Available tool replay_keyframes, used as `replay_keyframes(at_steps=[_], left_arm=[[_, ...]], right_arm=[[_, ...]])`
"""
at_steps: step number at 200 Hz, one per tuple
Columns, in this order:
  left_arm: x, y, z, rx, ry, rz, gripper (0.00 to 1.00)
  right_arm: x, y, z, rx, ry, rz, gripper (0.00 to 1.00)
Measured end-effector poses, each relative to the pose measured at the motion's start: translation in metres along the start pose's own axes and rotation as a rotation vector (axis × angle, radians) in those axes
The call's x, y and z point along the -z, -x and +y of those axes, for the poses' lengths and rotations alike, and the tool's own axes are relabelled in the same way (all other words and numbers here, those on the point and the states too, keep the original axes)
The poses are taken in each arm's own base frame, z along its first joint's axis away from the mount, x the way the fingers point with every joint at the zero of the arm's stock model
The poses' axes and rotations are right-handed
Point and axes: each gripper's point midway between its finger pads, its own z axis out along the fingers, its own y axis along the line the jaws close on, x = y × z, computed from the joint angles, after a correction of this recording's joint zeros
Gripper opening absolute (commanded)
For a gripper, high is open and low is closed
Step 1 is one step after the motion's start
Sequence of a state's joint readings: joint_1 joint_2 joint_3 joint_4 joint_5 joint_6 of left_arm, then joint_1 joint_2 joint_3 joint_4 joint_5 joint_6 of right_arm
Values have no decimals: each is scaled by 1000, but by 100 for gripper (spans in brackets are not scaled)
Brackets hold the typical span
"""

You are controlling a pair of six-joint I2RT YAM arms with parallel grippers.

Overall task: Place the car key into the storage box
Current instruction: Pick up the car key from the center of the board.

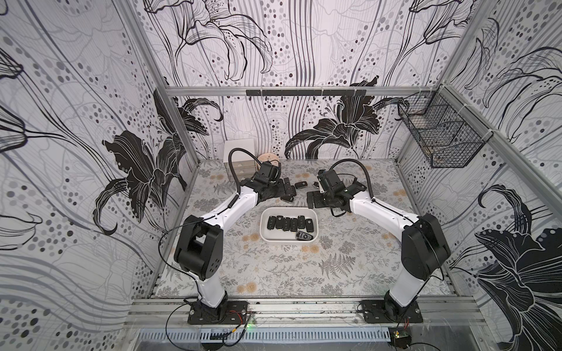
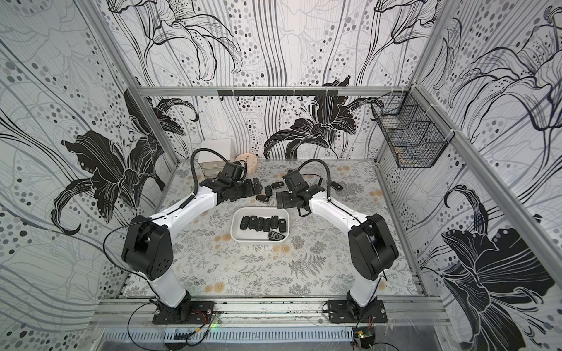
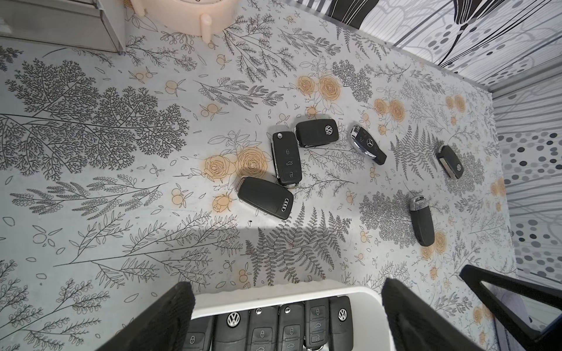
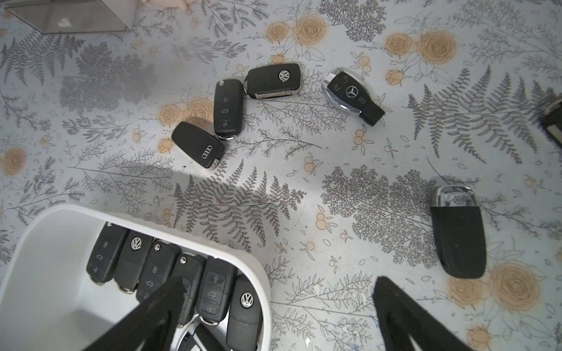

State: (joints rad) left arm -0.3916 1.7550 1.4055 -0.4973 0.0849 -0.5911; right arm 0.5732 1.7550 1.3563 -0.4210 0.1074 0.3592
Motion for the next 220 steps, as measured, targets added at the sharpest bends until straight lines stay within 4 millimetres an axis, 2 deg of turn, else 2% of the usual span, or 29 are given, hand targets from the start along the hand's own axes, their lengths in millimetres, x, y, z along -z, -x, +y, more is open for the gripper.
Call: replay_keyframes(at_steps=[130,172,220], left_arm=[[-25,9,0,-39,-3,19,99],[-44,6,10,-43,14,47,100],[-66,5,12,-75,26,69,96]], right_arm=[[-2,10,-14,-54,-11,-11,100],[-3,11,-17,-63,-15,-12,100],[1,14,-20,-69,-16,-21,100]])
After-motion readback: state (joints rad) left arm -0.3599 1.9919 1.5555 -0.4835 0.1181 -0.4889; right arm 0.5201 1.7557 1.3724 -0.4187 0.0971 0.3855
